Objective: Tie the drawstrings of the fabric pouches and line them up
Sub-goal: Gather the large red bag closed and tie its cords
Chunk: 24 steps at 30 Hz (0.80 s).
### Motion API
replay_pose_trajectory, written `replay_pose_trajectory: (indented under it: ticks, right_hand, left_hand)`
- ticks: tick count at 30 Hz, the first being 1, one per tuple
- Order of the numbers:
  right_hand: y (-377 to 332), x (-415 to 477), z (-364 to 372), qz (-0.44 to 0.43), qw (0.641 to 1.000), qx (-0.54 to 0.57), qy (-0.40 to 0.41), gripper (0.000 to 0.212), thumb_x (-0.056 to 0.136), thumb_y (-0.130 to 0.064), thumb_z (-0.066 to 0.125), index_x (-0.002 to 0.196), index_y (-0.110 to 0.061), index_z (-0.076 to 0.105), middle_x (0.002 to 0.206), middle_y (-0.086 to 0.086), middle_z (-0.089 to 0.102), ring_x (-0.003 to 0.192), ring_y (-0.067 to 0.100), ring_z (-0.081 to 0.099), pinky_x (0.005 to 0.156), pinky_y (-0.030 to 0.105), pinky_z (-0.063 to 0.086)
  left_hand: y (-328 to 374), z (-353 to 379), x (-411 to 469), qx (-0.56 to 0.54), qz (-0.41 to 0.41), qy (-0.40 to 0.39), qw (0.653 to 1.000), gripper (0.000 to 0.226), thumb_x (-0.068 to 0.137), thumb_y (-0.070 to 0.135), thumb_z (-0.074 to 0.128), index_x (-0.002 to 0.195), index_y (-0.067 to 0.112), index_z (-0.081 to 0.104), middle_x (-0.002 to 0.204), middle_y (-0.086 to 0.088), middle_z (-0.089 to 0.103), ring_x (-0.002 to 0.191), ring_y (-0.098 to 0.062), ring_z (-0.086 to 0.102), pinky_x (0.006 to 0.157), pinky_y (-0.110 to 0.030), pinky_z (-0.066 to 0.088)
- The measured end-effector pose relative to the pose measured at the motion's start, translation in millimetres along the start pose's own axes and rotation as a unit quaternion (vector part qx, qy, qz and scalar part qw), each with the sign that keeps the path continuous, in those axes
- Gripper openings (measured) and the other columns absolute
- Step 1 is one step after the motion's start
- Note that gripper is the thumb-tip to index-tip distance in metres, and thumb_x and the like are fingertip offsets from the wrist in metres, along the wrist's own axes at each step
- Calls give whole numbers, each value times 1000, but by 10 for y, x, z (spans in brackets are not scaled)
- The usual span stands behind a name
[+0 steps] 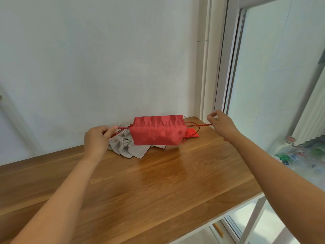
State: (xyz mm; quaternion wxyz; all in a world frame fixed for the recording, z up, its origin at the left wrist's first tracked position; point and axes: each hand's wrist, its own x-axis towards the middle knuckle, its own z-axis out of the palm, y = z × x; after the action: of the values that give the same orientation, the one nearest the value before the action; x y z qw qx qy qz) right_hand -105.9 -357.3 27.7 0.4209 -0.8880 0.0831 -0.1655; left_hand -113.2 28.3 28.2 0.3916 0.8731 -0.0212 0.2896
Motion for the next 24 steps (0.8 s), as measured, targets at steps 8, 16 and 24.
replay_pose_trajectory:
  ticks: [8, 16, 24]
  right_hand:
    - [-80, -150, 13, -102, 988, -37, -107, 53, 86, -54, 59, 59, -15, 37, 53, -5, 32, 49, 9, 30, 54, 25, 26]
    - [-192, -140, 71, -83, 995, -20, -42, 55, 93, -41, 59, 53, -13, 35, 51, -1, 27, 49, 13, 28, 54, 31, 21]
    - [-304, -36, 39, -31, 998, 44, -18, 45, 95, -24, 55, 56, -13, 35, 53, 0, 27, 49, 14, 25, 53, 28, 22]
  left_hand:
    - [-24, 8, 191, -516, -323, -42, 792, 33, 97, 19, 52, 64, 18, 46, 84, 1, 72, 89, -12, 64, 72, -25, 42]
    - [138, 123, 169, -699, -347, 38, 624, 30, 99, 7, 40, 70, 13, 44, 44, 1, 48, 46, -13, 54, 65, -32, 51]
    - [-2, 188, 177, -728, -368, 81, 573, 25, 101, 4, 32, 81, 13, 45, 44, 4, 36, 36, -11, 32, 60, -23, 45]
